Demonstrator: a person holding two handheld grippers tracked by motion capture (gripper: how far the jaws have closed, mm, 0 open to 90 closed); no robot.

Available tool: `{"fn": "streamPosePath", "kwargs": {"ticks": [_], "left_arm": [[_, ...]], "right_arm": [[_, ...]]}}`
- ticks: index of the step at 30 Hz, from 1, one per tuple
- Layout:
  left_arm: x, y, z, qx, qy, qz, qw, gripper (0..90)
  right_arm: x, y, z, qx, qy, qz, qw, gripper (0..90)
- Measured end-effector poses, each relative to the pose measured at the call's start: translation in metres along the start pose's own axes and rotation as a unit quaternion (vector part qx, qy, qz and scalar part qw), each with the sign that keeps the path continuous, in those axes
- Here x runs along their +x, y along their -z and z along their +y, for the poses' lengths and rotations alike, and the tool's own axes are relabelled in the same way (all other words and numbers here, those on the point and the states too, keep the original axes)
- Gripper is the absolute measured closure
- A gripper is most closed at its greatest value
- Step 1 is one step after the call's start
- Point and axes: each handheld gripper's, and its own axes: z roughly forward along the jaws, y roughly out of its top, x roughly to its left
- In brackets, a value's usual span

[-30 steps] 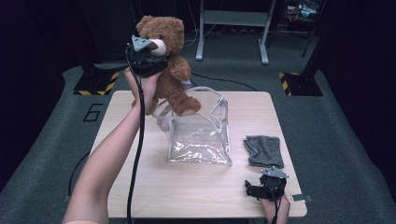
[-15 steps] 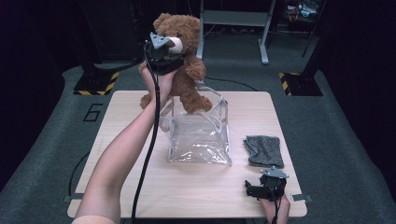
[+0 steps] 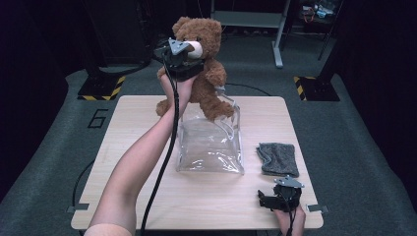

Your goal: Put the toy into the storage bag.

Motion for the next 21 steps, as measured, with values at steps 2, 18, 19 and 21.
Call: {"fn": "streamPosePath", "kwargs": {"ticks": [2, 18, 19, 21], "left_arm": [[0.007, 0.006, -0.006, 0.001, 0.000, 0.002, 1.0000, 45.7], [0.015, 0.027, -0.026, -0.007, 0.003, -0.017, 0.9998, 45.0], [0.015, 0.027, -0.027, -0.006, -0.002, -0.017, 0.9998, 45.0], [0.013, 0.028, -0.029, -0.008, -0.007, -0.019, 0.9998, 45.0]], "right_arm": [[0.000, 0.000, 0.000, 0.000, 0.000, 0.000, 1.0000, 0.0], [0.000, 0.000, 0.000, 0.000, 0.000, 0.001, 1.0000, 0.0], [0.000, 0.000, 0.000, 0.000, 0.000, 0.001, 1.0000, 0.0], [0.000, 0.000, 0.000, -0.001, 0.000, 0.001, 1.0000, 0.0]]}}
